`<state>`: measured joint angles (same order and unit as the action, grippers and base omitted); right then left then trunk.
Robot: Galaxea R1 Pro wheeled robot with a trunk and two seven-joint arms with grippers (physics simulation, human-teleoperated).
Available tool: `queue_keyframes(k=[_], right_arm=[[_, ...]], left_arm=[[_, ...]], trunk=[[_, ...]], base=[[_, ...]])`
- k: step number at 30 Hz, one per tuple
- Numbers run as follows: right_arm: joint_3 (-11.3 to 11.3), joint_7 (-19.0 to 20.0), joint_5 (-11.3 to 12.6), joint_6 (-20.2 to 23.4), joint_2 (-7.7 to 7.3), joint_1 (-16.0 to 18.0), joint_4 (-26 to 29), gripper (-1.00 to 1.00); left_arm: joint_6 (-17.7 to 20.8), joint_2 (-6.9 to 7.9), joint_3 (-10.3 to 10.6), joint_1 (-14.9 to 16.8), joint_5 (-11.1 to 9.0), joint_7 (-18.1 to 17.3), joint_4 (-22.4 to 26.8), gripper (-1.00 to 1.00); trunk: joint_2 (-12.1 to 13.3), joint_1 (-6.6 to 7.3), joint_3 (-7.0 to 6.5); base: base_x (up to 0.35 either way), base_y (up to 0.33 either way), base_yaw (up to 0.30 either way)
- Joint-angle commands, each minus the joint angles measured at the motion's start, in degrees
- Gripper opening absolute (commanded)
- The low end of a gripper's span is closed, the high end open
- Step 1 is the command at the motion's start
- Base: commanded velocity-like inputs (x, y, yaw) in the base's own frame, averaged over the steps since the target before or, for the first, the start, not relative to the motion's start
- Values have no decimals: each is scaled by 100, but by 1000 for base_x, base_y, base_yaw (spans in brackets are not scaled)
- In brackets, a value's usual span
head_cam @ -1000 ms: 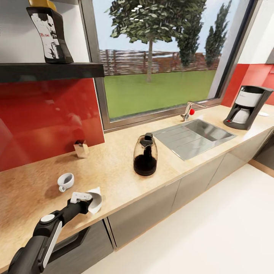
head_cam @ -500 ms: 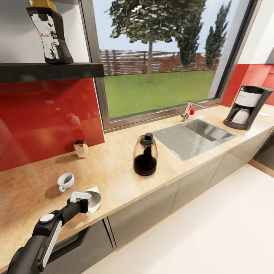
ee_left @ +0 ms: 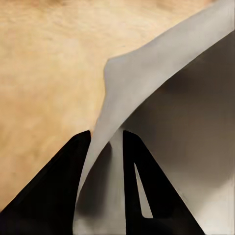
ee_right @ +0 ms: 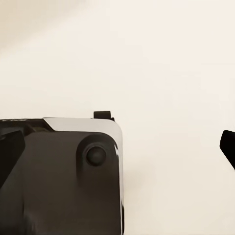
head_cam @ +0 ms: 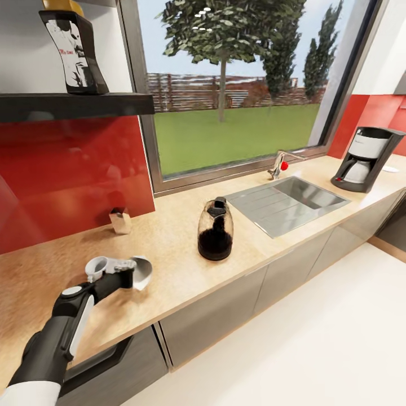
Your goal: Set up a coffee station on the kitchen countertop: keep the coffee maker on the countertop, move the bottle of coffee from the kitchen shelf to the counter next to the coffee maker, place a paper coffee filter on top of the coffee maker, put the saucer next to the coffee maker with the coffee cup on the saucer, and place the electric kettle next to the coffee maker.
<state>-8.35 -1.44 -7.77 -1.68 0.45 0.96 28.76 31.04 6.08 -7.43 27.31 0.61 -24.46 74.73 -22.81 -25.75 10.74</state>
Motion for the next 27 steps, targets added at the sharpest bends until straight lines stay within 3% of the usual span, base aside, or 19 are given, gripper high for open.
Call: queue_keyframes(k=[1,3,7,13,15,17,22,24,27], right_arm=[[-27,-4,-58,-17,6,3,-2,100],[-31,-11,-55,-17,7,4,-1,100],[-32,-12,-50,-17,18,6,10,100],[-28,-6,-42,-17,32,7,32,100],[-34,-5,-41,-17,33,5,41,100],[-35,-5,-41,-17,29,3,42,100],[-43,-10,-40,-22,15,5,38,100],[-51,-14,-40,-24,2,6,34,100],[-66,-25,-40,-25,-8,7,29,100]], left_arm=[[107,4,-7,115,-19,-22,6,-100],[510,14,2,462,-73,-23,7,-100],[840,9,6,900,-85,-23,7,-100],[2001,-69,13,1832,-87,-17,-7,-100],[2489,-245,14,2455,-81,3,-62,-100],[2636,-423,20,2982,-79,17,-97,-100],[2725,-561,22,3576,-79,20,-500,-100],[2734,-578,21,3821,-79,20,-820,-100],[2737,-582,-22,4320,-79,19,-1683,-100]], trunk=[[-11,-3,12],[-11,-3,12],[-11,-3,12],[-11,-3,12],[-11,-3,12],[-11,-3,12],[-11,-3,12],[-11,-3,12],[-11,-3,12]], base=[[0,0,0],[0,0,0],[0,0,0],[0,0,0],[0,0,0],[0,0,0],[0,0,0],[0,0,0],[0,0,-33]])
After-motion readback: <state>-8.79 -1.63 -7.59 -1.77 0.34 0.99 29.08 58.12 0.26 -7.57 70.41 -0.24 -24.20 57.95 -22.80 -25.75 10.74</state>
